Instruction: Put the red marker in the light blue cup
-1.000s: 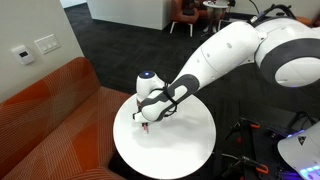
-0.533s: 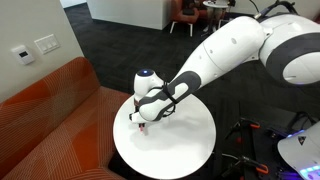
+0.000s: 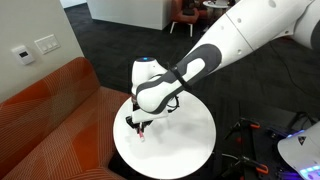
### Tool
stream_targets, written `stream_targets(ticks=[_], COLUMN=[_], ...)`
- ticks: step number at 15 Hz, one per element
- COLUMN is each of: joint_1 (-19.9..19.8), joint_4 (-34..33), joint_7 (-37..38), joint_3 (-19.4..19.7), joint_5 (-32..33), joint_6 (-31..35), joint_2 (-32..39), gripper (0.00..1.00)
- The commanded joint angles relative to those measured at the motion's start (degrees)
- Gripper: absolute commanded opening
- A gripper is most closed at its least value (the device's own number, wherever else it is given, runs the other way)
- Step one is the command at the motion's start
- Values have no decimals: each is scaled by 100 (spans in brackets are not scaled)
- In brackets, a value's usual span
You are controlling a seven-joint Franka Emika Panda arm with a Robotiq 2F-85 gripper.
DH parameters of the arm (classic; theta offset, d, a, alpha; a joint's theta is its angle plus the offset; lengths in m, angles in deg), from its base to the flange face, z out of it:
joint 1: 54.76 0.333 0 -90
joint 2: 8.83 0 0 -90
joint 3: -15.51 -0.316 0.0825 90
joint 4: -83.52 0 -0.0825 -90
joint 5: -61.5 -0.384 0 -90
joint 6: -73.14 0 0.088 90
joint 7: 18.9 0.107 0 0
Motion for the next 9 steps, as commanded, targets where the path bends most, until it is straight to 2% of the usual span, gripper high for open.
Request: stream_targets(ticks=[1,4,9], joint_1=[287,637,1116], joint_4=[619,779,834], joint_7=[349,1173,3239], joint_3=[336,724,1240], joint_5=[23,370,1374], joint_6=[-636,-963,-1369], joint_2=[-886,-1285,-1607], gripper=[5,5,5])
